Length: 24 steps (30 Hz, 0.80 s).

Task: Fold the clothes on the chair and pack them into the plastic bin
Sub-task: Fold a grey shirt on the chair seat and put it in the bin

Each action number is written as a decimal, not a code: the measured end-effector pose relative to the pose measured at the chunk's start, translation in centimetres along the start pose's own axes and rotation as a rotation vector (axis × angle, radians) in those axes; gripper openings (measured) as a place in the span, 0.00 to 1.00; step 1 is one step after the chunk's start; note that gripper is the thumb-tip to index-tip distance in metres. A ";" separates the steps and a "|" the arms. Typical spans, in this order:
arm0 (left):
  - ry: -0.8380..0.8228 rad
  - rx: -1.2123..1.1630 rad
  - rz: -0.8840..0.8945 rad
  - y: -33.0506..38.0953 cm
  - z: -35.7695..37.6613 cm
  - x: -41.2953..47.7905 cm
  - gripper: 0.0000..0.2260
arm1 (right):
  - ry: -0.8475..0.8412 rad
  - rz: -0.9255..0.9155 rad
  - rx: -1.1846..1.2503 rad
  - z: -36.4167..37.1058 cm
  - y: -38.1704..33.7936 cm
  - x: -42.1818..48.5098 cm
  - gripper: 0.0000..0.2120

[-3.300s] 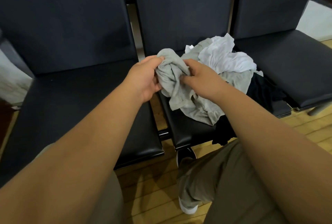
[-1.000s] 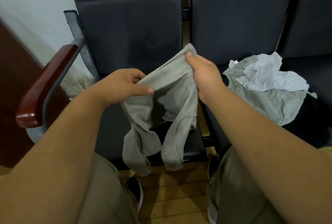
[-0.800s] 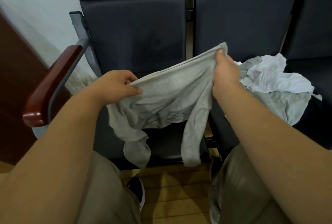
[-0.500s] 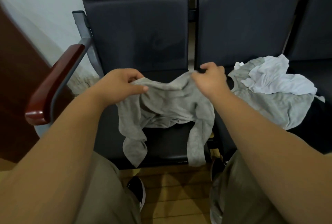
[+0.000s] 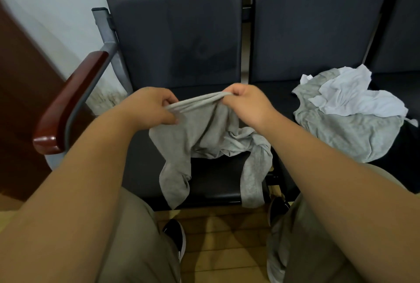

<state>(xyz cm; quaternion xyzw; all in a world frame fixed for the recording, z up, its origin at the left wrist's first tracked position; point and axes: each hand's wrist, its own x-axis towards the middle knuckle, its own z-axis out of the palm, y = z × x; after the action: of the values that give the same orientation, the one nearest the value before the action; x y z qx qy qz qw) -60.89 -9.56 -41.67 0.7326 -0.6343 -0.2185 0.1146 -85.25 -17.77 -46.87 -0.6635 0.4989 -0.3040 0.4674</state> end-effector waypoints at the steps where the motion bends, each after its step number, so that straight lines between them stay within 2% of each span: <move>1: 0.017 -0.023 -0.037 -0.6 -0.2 0.2 0.11 | 0.053 0.028 0.003 -0.3 0.1 0.2 0.06; 5: 0.130 -0.420 -0.092 -1.7 -0.7 0.5 0.11 | 0.105 0.098 -0.097 -1.0 0.7 0.8 0.07; 7: 0.182 -0.657 -0.044 -1.3 -0.6 0.6 0.13 | -0.002 0.116 -0.266 -1.0 1.0 0.9 0.08; 9: 0.220 -0.862 0.034 -0.7 -0.7 0.6 0.17 | -0.175 0.121 -0.555 -1.0 1.4 0.8 0.09; 11: 0.236 -0.901 0.121 -0.2 -0.6 0.6 0.18 | -0.317 0.133 -0.704 -1.0 1.5 0.6 0.10; 13: 0.222 -0.846 0.178 0.3 -0.1 0.4 0.17 | -0.408 0.109 -0.633 -1.2 1.5 0.5 0.13; 16: 0.158 -0.794 0.221 1.5 0.9 0.3 0.16 | -0.435 0.054 -0.224 -1.0 0.4 -0.4 0.30; 17: 0.142 -0.773 0.231 1.9 1.2 0.4 0.16 | -0.432 0.030 -0.073 -0.8 0.0 -0.6 0.30; 20: 0.103 -0.693 0.247 2.7 1.9 0.7 0.16 | -0.398 -0.018 0.171 -0.5 -1.1 -1.1 0.22; 24: 0.085 -0.609 0.217 3.2 2.3 0.9 0.17 | -0.299 -0.052 0.262 -1.2 -1.4 -1.1 0.14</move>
<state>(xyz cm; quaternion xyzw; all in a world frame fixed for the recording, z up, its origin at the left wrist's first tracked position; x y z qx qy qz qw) -64.66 -10.69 -42.39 0.6012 -0.6087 -0.3541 0.3776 -86.12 -16.97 -45.02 -0.6474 0.3631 -0.2763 0.6105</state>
